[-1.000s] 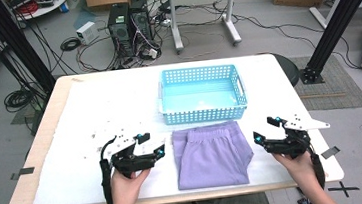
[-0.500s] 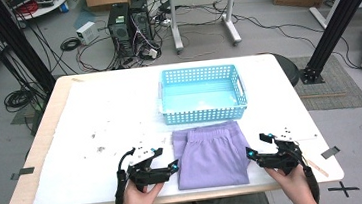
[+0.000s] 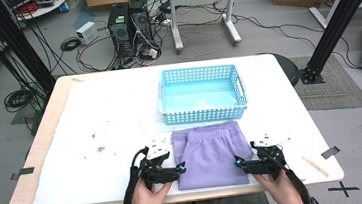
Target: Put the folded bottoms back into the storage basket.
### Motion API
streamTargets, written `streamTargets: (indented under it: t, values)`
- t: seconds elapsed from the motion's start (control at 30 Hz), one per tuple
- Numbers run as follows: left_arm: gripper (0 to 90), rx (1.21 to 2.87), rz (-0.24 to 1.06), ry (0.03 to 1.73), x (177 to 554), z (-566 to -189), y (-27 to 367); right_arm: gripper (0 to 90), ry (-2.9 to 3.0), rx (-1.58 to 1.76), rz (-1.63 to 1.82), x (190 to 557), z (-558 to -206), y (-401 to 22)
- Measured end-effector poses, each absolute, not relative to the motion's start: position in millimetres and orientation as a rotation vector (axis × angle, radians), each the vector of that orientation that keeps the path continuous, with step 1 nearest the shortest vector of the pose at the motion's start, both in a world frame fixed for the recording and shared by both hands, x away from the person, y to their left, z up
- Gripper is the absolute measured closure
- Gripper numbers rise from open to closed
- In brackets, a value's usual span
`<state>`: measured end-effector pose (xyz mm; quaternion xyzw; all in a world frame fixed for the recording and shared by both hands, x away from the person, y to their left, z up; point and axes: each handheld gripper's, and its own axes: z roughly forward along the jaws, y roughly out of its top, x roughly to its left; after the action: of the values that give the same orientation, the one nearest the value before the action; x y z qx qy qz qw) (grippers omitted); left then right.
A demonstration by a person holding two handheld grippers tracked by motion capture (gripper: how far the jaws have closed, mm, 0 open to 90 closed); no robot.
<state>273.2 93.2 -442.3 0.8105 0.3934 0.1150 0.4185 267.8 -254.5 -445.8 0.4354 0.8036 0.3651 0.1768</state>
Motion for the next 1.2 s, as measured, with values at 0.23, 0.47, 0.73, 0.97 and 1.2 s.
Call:
streamTargets:
  t: [0.23, 0.47, 0.73, 0.97, 1.2]
  values:
    - [35.1, 2.100, 0.299, 1.019, 275.3, -444.4, 90.0, 21.5, 2.299, 1.309, 0.960, 272.4, -449.8, -258.1]
    - [37.9, 2.067, 0.260, 1.037, 277.5, -445.0, 88.5, 32.2, 2.326, 1.270, 0.981, 271.1, -449.4, -256.4]
    - [54.4, 2.066, 0.247, 1.002, 284.0, -446.1, 71.8, 45.8, 2.327, 1.272, 0.991, 272.4, -448.2, -252.2]
    - [61.6, 2.070, 0.245, 0.990, 287.1, -446.3, 67.7, 61.8, 2.339, 1.258, 0.992, 274.5, -447.1, -245.8]
    - [77.5, 2.082, 0.231, 0.956, 292.0, -446.8, 61.8, 82.5, 2.383, 1.220, 1.011, 276.2, -446.5, -239.3]
